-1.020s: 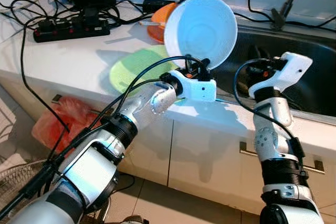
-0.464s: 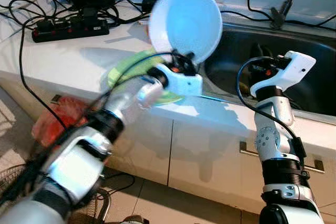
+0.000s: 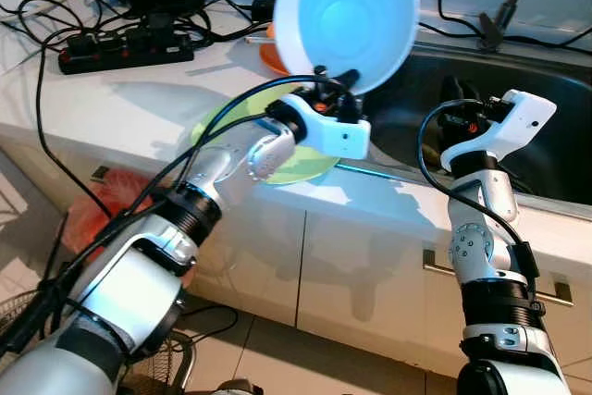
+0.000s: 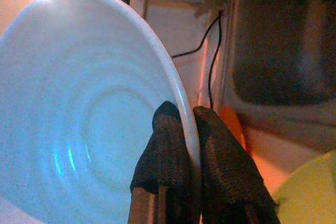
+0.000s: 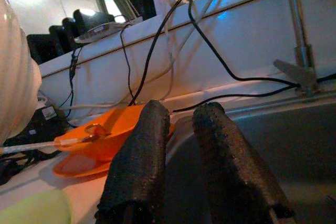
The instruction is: Kitchen organization
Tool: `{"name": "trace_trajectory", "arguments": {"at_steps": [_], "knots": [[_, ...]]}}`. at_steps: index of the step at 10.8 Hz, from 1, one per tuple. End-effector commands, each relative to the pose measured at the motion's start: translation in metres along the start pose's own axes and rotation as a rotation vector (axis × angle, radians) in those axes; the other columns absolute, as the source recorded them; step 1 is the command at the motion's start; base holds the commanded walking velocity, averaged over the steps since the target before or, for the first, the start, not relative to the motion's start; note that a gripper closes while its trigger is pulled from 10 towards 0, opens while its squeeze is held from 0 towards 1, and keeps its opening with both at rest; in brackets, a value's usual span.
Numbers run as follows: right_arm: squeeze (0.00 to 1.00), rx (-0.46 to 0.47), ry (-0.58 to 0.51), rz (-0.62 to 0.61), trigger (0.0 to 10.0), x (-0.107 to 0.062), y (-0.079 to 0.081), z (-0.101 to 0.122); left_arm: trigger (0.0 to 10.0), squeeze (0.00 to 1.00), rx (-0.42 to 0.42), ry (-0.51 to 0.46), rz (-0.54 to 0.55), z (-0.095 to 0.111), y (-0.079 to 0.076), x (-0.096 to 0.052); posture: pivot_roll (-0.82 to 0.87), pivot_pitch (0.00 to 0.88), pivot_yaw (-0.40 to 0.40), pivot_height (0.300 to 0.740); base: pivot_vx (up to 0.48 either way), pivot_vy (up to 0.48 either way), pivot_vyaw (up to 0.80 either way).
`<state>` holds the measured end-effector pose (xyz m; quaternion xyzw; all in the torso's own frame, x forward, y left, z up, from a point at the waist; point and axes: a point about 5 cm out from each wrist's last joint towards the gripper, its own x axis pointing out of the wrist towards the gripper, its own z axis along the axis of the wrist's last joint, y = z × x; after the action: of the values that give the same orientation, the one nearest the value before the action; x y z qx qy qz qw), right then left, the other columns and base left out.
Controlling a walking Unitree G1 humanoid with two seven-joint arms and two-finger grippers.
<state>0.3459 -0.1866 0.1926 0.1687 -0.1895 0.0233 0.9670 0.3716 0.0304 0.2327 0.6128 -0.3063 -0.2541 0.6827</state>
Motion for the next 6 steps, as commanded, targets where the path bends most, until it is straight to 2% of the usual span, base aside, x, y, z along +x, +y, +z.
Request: {"name": "trace_trajectory", "arguments": {"at_steps": [1,3,6], "knots": [[0.00,0.011,-0.008,-0.007,10.0,0.000,-0.002,0.003,10.0,0.00,-0.001,-0.071,0.044,0.016,0.014,0.008,0.15,0.036,0.022,0.740,0.000,0.000,0.00],[0.00,0.006,-0.009,-0.016,10.0,-0.001,-0.004,0.003,10.0,0.00,-0.024,-0.117,0.021,0.029,0.006,0.012,0.14,0.042,0.026,0.740,0.000,0.000,0.00],[0.00,-0.015,-0.011,-0.063,10.0,-0.005,-0.015,0.006,10.0,0.00,-0.091,-0.153,-0.050,0.045,-0.020,0.013,0.14,0.059,0.029,0.740,0.000,0.000,0.00]]}}
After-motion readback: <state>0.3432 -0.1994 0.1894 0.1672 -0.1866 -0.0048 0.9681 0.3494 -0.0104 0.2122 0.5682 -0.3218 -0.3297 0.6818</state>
